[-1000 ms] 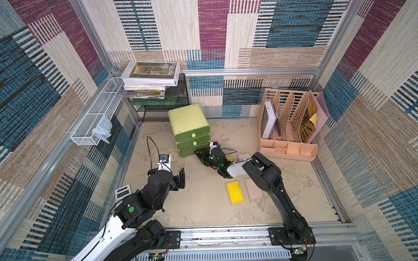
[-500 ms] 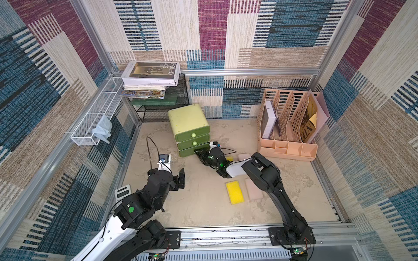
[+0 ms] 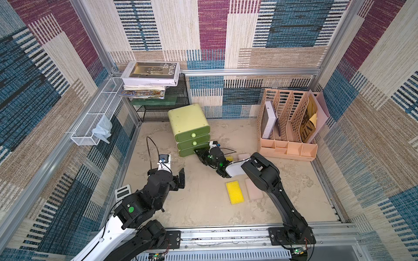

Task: Take the sponge out of the drawer
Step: Open the drawer in the storage box.

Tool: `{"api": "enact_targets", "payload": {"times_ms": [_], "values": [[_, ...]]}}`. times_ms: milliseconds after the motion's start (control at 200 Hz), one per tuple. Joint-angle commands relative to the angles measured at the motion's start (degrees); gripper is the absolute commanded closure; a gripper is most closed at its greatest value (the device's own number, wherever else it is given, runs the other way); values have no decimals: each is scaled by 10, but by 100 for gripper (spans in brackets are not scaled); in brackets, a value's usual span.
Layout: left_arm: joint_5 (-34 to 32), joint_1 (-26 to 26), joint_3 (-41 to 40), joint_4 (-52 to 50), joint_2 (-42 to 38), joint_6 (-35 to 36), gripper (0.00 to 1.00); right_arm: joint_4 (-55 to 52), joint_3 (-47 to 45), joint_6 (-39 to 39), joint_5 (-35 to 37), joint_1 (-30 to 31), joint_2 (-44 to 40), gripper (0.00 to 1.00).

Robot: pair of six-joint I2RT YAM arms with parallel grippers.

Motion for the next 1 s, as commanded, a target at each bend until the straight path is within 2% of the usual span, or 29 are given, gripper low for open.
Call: {"api": "enact_targets", "payload": {"times_ms": [0, 626, 997], "values": [[4, 1, 0, 11, 0, 0, 0, 14, -7, 3, -1, 2, -1, 80], [3, 1, -1, 10, -1, 0, 0, 37, -133, -11, -11, 15, -81, 82], [1, 1, -1, 10, 0, 0, 0, 36, -139, -11, -14, 51, -89, 82]]}}
